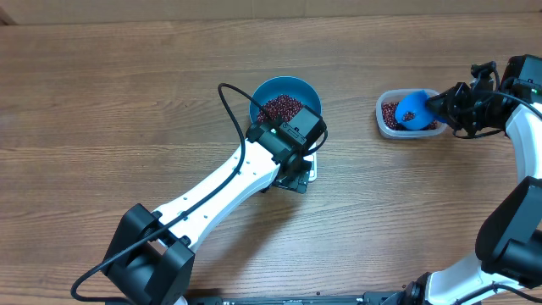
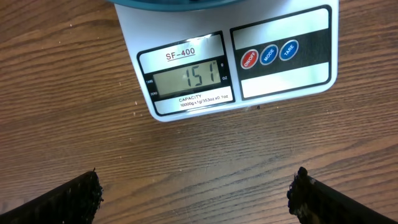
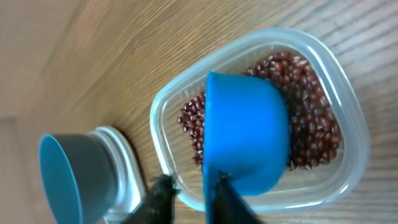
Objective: Scoop item into bowl and weigh 150g on scale
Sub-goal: 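Release the blue scoop into the tub and raise the right gripper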
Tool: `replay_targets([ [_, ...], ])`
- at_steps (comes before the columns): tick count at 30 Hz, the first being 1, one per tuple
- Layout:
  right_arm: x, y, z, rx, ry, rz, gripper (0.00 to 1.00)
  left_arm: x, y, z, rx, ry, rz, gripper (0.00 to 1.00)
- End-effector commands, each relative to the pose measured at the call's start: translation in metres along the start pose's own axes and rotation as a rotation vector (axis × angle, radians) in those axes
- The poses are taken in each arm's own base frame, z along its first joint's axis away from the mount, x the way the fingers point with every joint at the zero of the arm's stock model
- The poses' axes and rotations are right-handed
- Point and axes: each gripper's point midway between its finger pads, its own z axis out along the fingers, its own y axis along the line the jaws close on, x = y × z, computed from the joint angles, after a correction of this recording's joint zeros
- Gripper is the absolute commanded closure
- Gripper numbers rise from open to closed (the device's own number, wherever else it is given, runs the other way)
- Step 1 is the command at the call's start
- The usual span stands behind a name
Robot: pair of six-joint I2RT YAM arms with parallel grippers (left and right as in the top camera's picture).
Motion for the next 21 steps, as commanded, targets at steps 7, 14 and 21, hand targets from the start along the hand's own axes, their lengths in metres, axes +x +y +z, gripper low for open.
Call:
replay_targets([
  [7, -0.006, -0.022, 0.0, 0.129, -0.031, -0.01, 0.18, -0.003, 0.005, -0.008, -0.005, -0.028, -0.021, 0.0],
  [14, -0.022, -0.035, -0.003, 0.213, -0.103, -0.036, 0.13, -0.003, 0.005, -0.008, -0.005, -0.028, -0.021, 0.0],
  [21, -0.039, -0.03, -0.004, 0.194, -0.171, -0.04, 0.08, -0.003, 0.005, -0.008, -0.005, -0.028, -0.021, 0.01],
])
